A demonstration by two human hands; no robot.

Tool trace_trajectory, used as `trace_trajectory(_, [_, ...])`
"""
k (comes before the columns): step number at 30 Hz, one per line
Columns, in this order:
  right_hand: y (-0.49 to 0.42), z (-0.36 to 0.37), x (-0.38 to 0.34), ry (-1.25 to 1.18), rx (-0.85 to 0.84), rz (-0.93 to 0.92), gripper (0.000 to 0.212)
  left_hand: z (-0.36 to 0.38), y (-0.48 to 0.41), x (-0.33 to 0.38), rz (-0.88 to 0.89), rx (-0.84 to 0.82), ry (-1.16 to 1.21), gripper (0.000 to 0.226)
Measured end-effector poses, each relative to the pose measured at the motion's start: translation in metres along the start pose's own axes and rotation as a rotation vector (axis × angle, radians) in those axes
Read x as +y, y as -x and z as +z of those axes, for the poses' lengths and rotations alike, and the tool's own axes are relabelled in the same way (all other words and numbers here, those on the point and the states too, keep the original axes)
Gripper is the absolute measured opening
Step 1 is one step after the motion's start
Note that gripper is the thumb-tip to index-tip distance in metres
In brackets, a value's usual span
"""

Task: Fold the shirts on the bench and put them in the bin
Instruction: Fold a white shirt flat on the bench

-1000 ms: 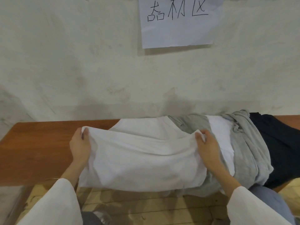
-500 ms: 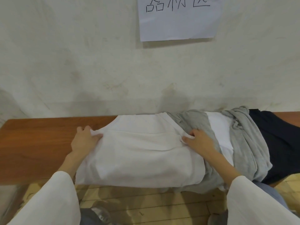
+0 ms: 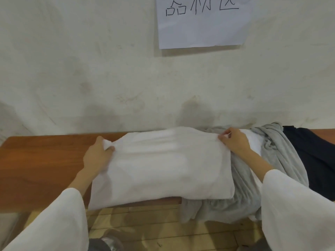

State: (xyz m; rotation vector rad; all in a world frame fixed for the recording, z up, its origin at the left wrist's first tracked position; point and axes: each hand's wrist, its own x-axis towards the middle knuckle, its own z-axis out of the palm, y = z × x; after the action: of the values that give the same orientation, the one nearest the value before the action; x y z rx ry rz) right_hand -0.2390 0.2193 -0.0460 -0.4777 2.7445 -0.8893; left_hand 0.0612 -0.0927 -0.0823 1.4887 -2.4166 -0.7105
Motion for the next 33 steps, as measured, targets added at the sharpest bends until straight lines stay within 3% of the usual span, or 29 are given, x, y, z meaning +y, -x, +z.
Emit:
trace_trajectory(4, [-0.007,0.006,-0.006,-0.005,-0.083,0.036,0.032,0.009,-0.012,0.021,0.129,0.076,-0.292,0.055])
trace_trajectory(6, [-0.010,0.009,-0.013,0.087,-0.122,0.042,0.038,0.017,-0.025,0.042,0.186,0.059,-0.300,0.044])
trace_trajectory(10, [-0.016,0.020,-0.019,0.226,-0.132,-0.054,0.032,0.043,-0.053,0.085,0.110,-0.178,-0.332,0.038])
trace_trajectory(12, [-0.017,0.026,-0.018,0.250,-0.088,-0.131,0.030,0.054,-0.059,0.097,0.061,-0.244,-0.192,0.030])
trace_trajectory(14, [-0.020,0.029,-0.015,0.186,-0.024,-0.157,0.025,0.065,-0.069,0.101,0.086,-0.155,-0.081,0.028])
trace_trajectory(18, [-0.021,0.034,-0.007,0.227,0.035,-0.124,0.034,0.075,-0.071,0.099,0.080,0.051,-0.111,0.026])
trace_trajectory(22, [-0.012,0.034,-0.011,0.200,0.051,-0.113,0.051,0.077,-0.038,0.097,0.305,0.050,-0.208,0.035])
trace_trajectory(26, [0.021,0.025,-0.005,0.075,-0.090,0.019,0.061,0.062,0.020,0.063,0.362,0.047,-0.100,0.035])
trace_trajectory(29, [0.055,0.015,0.014,0.069,-0.151,0.057,0.039,0.052,0.060,0.034,0.304,0.077,0.058,0.030])
trace_trajectory(33, [0.097,0.010,0.021,0.018,-0.340,0.103,0.031,0.032,0.100,0.011,0.212,0.137,0.096,0.027])
